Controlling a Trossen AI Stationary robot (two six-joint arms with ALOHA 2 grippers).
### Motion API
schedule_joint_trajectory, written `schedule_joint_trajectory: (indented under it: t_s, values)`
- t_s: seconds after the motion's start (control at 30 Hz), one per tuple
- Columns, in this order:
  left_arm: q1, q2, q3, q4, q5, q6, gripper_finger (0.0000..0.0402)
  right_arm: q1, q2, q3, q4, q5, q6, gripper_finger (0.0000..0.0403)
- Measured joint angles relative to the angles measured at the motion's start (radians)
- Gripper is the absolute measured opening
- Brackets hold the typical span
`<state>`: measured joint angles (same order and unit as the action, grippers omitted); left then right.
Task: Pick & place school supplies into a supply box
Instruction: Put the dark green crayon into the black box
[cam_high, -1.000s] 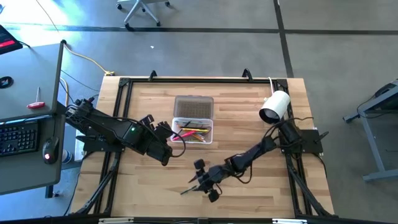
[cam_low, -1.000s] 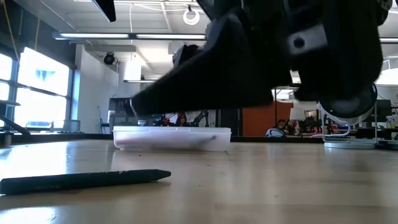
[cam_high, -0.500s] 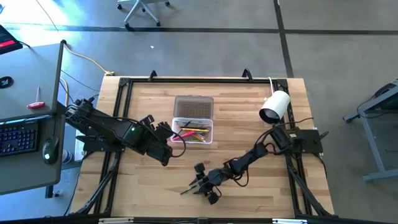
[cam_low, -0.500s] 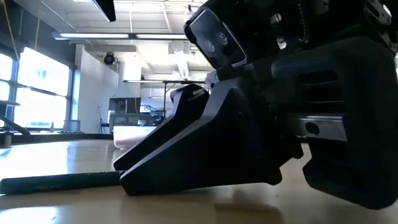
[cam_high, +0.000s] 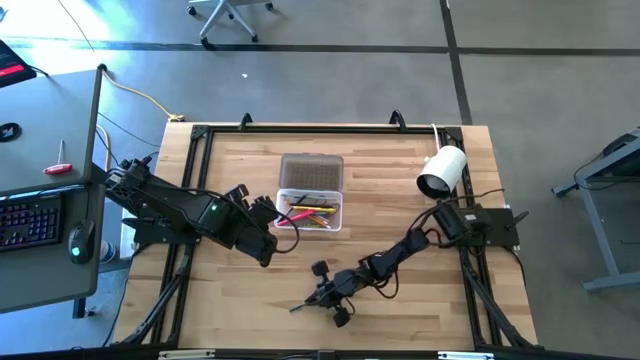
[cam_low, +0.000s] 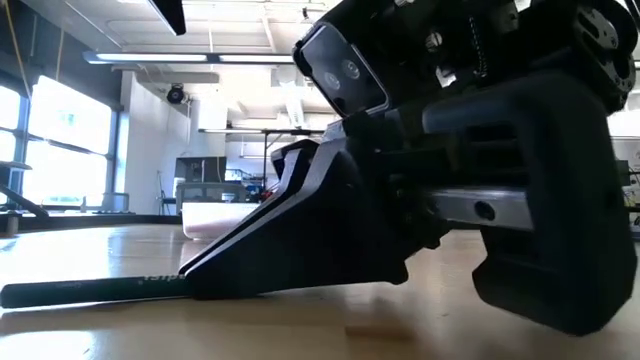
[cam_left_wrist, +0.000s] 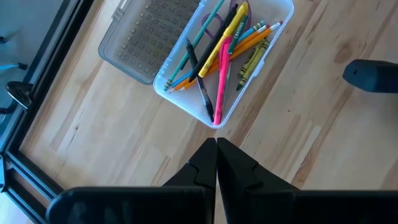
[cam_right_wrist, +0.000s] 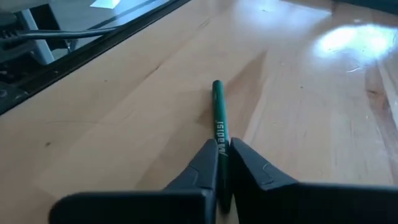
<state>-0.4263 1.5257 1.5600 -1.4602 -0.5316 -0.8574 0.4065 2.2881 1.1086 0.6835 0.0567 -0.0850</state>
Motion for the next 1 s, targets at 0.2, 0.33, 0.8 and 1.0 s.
schedule_joint_trajectory:
  t_s: [0.2, 0.33, 0.8, 1.0]
  values:
    - [0.0, 0.0, 0.0, -0.004, 0.0, 0.041, 0.0049, -0.002, -0.072, -0.007, 0.006, 0.058, -0.033, 0.0024]
    - [0.0, 0.0, 0.0, -0.004, -0.001, 0.042, 0.0049, -0.014, -0.169, -0.005, -0.023, 0.195, -0.128, 0.0007]
    - [0.0, 0.0, 0.0, 0.001, -0.003, 0.042, 0.0049, -0.278, -0.324, -0.004, -0.337, 0.33, -0.03, 0.0006]
    - [0.0, 0.0, 0.0, 0.002, -0.003, 0.042, 0.0049, -0.36, -0.32, -0.004, -0.445, 0.202, 0.051, 0.0016]
